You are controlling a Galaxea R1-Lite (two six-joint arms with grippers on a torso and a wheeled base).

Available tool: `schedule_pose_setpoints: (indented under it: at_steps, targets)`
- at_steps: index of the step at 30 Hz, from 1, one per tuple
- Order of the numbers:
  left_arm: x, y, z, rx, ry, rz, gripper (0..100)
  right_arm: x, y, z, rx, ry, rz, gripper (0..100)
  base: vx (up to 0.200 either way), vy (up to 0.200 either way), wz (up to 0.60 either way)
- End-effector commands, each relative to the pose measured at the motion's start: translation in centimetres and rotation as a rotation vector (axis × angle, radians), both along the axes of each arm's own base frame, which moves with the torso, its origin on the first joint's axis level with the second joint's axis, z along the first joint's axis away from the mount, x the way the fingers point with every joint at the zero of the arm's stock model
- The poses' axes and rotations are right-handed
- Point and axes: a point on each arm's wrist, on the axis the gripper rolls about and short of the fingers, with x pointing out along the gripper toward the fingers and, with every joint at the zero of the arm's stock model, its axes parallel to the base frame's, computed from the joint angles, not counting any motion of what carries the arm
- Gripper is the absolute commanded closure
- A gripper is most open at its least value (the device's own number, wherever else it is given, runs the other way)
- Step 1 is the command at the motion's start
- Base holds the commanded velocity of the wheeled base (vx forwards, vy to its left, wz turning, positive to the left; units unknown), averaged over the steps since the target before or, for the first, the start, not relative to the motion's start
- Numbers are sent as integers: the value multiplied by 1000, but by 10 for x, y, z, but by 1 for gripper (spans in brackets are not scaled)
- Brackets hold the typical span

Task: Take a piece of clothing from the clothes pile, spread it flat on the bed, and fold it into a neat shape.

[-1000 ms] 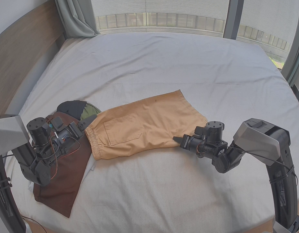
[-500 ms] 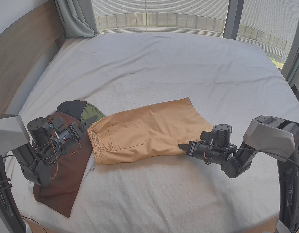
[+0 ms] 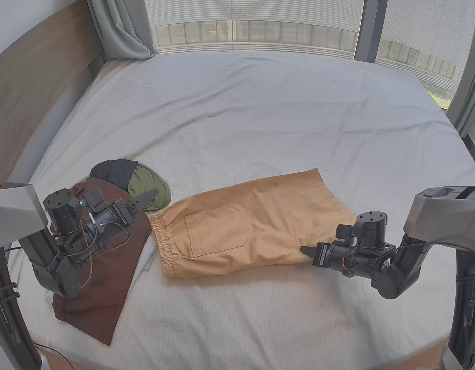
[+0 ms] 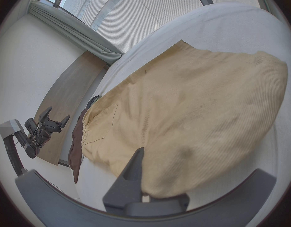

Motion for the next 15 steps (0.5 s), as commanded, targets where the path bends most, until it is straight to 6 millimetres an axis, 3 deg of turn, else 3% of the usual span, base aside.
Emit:
schedule_pose_setpoints:
  at_steps: [1, 15]
  targets:
    - [-4, 0, -2, 4, 10, -27, 0, -17, -6, -7, -25, 23, -20, 100, 0, 0, 0]
    - [-12, -10, 0, 37, -4, -71, 0, -39, -6, -17, -30, -6, -38, 100, 0, 0, 0]
